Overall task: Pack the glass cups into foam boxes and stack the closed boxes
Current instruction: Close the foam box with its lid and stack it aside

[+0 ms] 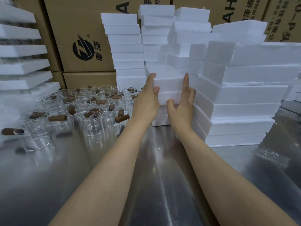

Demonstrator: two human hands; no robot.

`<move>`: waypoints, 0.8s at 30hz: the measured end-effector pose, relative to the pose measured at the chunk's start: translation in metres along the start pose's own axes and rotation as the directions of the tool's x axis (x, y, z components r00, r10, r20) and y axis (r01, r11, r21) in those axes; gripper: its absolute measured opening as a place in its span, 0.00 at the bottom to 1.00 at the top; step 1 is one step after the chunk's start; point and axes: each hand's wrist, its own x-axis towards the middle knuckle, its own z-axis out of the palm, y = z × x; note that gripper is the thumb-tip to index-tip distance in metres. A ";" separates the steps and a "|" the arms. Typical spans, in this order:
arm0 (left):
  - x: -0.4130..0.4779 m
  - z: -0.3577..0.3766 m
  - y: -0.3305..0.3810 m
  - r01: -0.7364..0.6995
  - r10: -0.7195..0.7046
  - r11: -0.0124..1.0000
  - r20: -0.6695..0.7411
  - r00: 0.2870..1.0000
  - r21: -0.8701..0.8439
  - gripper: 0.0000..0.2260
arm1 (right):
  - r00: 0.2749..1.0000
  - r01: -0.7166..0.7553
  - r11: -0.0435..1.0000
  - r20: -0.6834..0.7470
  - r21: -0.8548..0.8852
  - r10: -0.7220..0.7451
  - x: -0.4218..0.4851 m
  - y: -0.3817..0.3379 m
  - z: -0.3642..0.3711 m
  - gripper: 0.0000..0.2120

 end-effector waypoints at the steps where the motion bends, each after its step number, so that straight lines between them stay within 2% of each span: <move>1: 0.000 -0.001 0.001 0.006 -0.006 1.000 0.004 1.000 0.007 0.19 | 1.000 0.018 0.998 0.014 -0.056 -0.017 0.002 -0.001 -0.001 0.39; 3: 0.001 -0.001 0.004 0.012 -0.012 1.000 0.008 1.000 0.029 0.18 | 0.999 0.031 0.992 0.033 -0.124 -0.027 0.004 0.000 -0.002 0.37; 10: 0.002 -0.002 0.006 0.044 -0.044 0.999 -0.001 0.999 0.028 0.18 | 0.994 0.108 0.983 0.018 -0.147 -0.107 0.006 -0.007 0.003 0.36; 14: 0.003 -0.003 0.006 0.016 -0.017 1.000 0.036 0.999 0.027 0.20 | 0.998 0.055 0.995 0.001 -0.080 -0.055 0.005 -0.005 0.001 0.38; 20: 0.005 -0.001 0.004 0.022 -0.024 0.999 0.049 0.999 0.040 0.24 | 0.997 0.041 0.999 0.062 0.026 -0.043 0.010 -0.004 0.001 0.39; 24: 0.004 -0.003 0.004 0.017 -0.022 0.999 0.088 0.996 0.048 0.30 | 0.997 -0.028 0.999 0.071 0.019 0.027 0.009 -0.003 0.000 0.37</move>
